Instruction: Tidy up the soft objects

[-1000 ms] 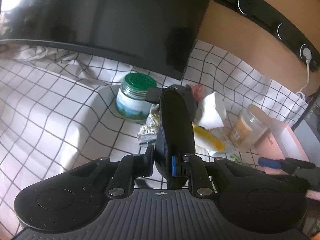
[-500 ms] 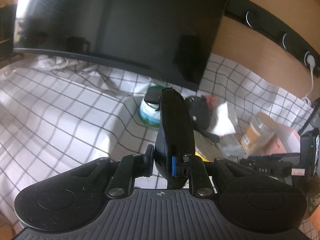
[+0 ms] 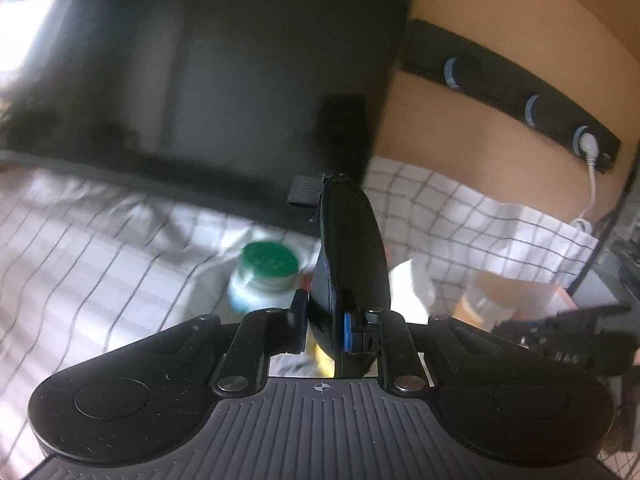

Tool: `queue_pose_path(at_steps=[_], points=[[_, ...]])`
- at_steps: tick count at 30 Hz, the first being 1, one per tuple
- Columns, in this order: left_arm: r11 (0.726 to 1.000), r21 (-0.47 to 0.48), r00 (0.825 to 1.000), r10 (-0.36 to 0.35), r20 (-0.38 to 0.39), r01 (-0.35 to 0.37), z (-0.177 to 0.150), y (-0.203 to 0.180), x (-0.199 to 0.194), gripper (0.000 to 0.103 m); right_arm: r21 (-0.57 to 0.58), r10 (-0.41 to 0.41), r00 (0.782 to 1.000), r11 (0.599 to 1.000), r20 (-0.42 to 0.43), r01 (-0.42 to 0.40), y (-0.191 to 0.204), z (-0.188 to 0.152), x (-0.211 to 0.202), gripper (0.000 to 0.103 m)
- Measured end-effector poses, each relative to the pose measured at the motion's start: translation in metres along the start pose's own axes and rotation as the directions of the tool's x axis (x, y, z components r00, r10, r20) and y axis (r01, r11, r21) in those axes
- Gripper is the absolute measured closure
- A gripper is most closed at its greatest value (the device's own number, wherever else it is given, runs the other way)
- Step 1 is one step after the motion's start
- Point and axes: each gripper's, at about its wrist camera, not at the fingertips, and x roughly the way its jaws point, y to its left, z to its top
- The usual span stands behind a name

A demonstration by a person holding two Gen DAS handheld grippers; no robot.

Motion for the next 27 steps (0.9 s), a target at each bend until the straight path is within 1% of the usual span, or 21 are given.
queue_pose_path(at_steps=[3,6,9,12,15,18,20,23,25,27], points=[[0.998,0.057,0.999,-0.022,0.04,0.02,0.025,-0.018,0.014,0.084,0.0,0.002,0.998,1.0,0.061,-0.002,-0.005,0.032,-0.017,0.094],[0.993,0.118,0.997,-0.016,0.075,0.007,0.055,-0.036,0.033,0.084,0.014,-0.006,0.991,1.0,0.134,0.004,-0.019,0.065,-0.036,0.094],[0.986,0.166,0.995,-0.022,0.098,0.006,0.081,-0.057,0.049,0.084,0.032,-0.024,0.981,0.999,0.193,0.019,-0.035,0.086,-0.054,0.094],[0.974,0.226,0.991,-0.053,0.121,0.024,0.098,-0.083,0.061,0.084,0.044,-0.06,0.969,0.998,0.241,0.05,-0.057,0.096,-0.075,0.094],[0.955,0.29,0.986,-0.104,0.127,0.063,0.107,-0.119,0.077,0.084,0.047,-0.132,0.95,0.991,0.282,0.124,-0.08,0.094,-0.095,0.094],[0.938,0.321,0.982,-0.165,0.092,0.127,0.108,-0.156,0.097,0.084,0.074,-0.211,0.936,0.977,0.283,0.198,-0.103,0.083,-0.106,0.094],[0.92,0.345,0.974,-0.217,0.06,0.184,0.106,-0.184,0.113,0.084,0.12,-0.253,0.932,0.966,0.259,0.229,-0.122,0.07,-0.112,0.094],[0.886,0.386,0.958,-0.287,0.018,0.258,0.101,-0.229,0.133,0.084,0.176,-0.317,0.923,0.943,0.22,0.282,-0.145,0.049,-0.119,0.094],[0.869,0.391,0.946,-0.325,-0.015,0.305,0.098,-0.257,0.147,0.084,0.202,-0.348,0.919,0.929,0.188,0.31,-0.159,0.035,-0.118,0.094],[0.857,0.384,0.934,-0.353,-0.048,0.343,0.095,-0.279,0.16,0.084,0.209,-0.376,0.913,0.917,0.161,0.34,-0.168,0.021,-0.117,0.094]])
